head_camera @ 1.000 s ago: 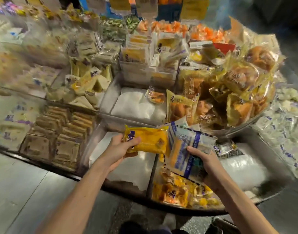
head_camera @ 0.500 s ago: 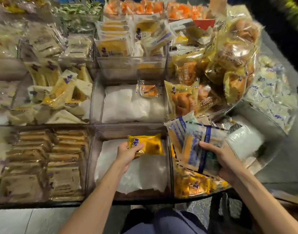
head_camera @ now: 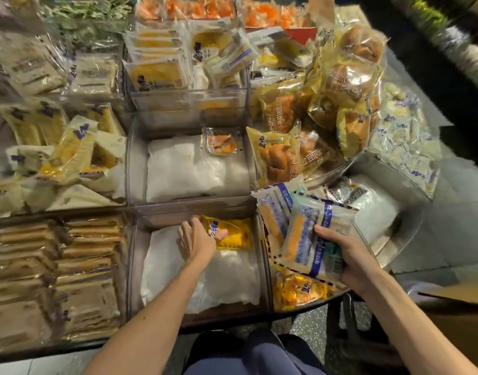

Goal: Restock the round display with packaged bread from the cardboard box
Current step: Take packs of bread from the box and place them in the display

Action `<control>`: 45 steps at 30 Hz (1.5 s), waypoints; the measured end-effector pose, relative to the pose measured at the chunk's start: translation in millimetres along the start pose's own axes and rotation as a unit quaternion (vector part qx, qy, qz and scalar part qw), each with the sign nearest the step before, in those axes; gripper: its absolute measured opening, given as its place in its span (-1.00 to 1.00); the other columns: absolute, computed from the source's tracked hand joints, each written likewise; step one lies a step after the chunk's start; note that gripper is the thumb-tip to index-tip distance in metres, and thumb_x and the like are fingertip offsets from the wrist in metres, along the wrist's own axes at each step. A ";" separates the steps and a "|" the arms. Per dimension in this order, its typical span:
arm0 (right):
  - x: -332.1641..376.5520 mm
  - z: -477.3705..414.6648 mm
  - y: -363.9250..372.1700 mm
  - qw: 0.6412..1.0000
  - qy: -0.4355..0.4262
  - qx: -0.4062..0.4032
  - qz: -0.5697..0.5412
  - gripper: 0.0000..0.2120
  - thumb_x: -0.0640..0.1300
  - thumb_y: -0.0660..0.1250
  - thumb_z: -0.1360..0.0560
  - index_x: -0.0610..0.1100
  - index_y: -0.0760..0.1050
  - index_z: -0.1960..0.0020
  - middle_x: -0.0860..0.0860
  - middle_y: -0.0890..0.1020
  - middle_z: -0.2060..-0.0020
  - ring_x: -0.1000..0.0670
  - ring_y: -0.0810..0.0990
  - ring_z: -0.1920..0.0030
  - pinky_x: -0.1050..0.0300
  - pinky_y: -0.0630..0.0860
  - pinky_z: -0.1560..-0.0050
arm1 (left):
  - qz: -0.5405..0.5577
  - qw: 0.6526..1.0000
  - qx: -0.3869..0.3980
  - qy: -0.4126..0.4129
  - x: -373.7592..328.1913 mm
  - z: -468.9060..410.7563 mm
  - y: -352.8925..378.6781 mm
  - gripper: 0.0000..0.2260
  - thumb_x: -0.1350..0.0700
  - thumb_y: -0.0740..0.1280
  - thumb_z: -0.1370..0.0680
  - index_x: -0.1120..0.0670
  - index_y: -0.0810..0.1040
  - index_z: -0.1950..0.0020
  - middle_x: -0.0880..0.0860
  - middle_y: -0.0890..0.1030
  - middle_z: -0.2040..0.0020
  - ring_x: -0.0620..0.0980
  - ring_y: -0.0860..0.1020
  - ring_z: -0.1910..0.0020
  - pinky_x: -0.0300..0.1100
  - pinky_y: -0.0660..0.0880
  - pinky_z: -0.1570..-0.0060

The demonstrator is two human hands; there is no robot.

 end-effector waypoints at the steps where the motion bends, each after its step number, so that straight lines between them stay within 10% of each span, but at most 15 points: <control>1: 1.1 -1.1 2.0 1.000 0.003 0.005 -0.001 -0.74 -0.18 0.38 -0.40 -0.23 0.59 -0.07 -0.15 0.73 0.18 -0.07 0.72 0.30 0.10 0.64 0.38 | -0.008 0.999 -0.030 0.024 -7.4 4.5 -9.4 -0.34 -0.28 0.46 -0.40 0.08 0.39 -0.32 0.16 0.42 -0.28 0.17 0.36 -0.29 0.06 0.35 -0.23; 5: 9.3 -5.0 15.2 0.999 0.006 0.035 0.002 -0.77 -0.17 0.37 -0.40 -0.20 0.60 -0.04 -0.14 0.73 0.18 -0.06 0.72 0.29 0.09 0.64 0.37 | 0.070 0.979 -0.150 0.123 -49.7 39.7 -60.9 -0.50 -0.21 0.43 -0.48 0.05 0.44 -0.28 0.05 0.44 -0.12 0.01 0.42 -0.09 -0.09 0.42 -0.05; 10: 14.8 -7.5 33.1 0.997 0.002 0.068 0.018 -0.73 -0.17 0.37 -0.41 -0.23 0.59 -0.09 -0.14 0.73 0.14 -0.07 0.73 0.25 0.10 0.65 0.33 | 0.336 0.936 0.083 0.068 -83.6 60.2 -61.2 -0.53 -0.35 0.23 -0.50 0.06 0.55 0.14 -0.05 0.54 0.28 -0.09 0.48 0.27 -0.21 0.40 0.25; 15: 8.5 -5.1 43.1 0.995 0.025 0.091 0.014 -0.82 -0.18 0.37 -0.39 -0.22 0.64 0.05 -0.17 0.73 0.18 -0.08 0.72 0.29 0.10 0.64 0.35 | 0.365 0.916 0.130 0.109 -109.0 74.8 -66.6 -0.65 -0.24 0.43 -0.45 -0.03 0.63 -0.08 -0.11 0.69 0.06 -0.16 0.63 0.05 -0.24 0.50 0.10; 26: -3.1 -8.6 16.0 0.996 0.057 0.053 -0.036 -0.69 -0.10 0.46 -0.34 -0.24 0.61 -0.02 -0.18 0.72 0.13 -0.11 0.73 0.24 0.03 0.67 0.28 | 0.476 0.857 0.147 0.135 -126.0 83.0 -112.8 -0.83 0.17 0.34 -0.59 0.18 0.45 -0.13 0.18 0.69 0.01 -0.14 0.52 0.50 -0.31 0.41 0.55; 34: 7.9 -9.6 14.4 0.997 0.043 0.051 -0.043 -0.70 -0.11 0.39 -0.41 -0.24 0.58 -0.09 -0.16 0.72 0.11 -0.09 0.73 0.23 0.05 0.67 0.28 | 0.487 0.821 0.186 0.232 -138.6 95.3 -147.4 -0.44 -0.45 0.35 -0.35 0.06 0.64 0.18 0.14 0.68 -0.02 0.11 0.67 -0.06 -0.04 0.66 0.11; 39: 10.5 -12.7 21.4 0.996 0.037 0.064 -0.043 -0.71 -0.12 0.40 -0.41 -0.25 0.62 -0.07 -0.21 0.72 0.04 -0.12 0.73 0.18 0.00 0.69 0.18 | 0.378 0.838 0.199 0.339 -146.0 115.7 -153.8 -0.86 0.27 0.49 -0.40 0.22 0.59 0.09 0.07 0.65 -0.09 0.09 0.63 -0.14 -0.09 0.65 0.06; 45: 3.7 -10.6 38.6 0.996 0.034 0.073 -0.029 -0.67 -0.12 0.42 -0.38 -0.26 0.62 -0.10 -0.27 0.70 0.00 -0.16 0.73 0.17 -0.09 0.69 0.10 | 0.378 0.844 0.231 0.303 -134.1 111.1 -146.3 -0.34 0.36 0.56 -0.36 -0.01 0.42 -0.36 -0.04 0.58 -0.26 0.09 0.66 -0.12 0.09 0.64 -0.04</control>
Point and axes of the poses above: each hand's wrist, its own z-axis away from the middle knuckle, its own y-axis out of the palm, x = y × z, the point moved 10 cm from there along -z, towards the middle knuckle
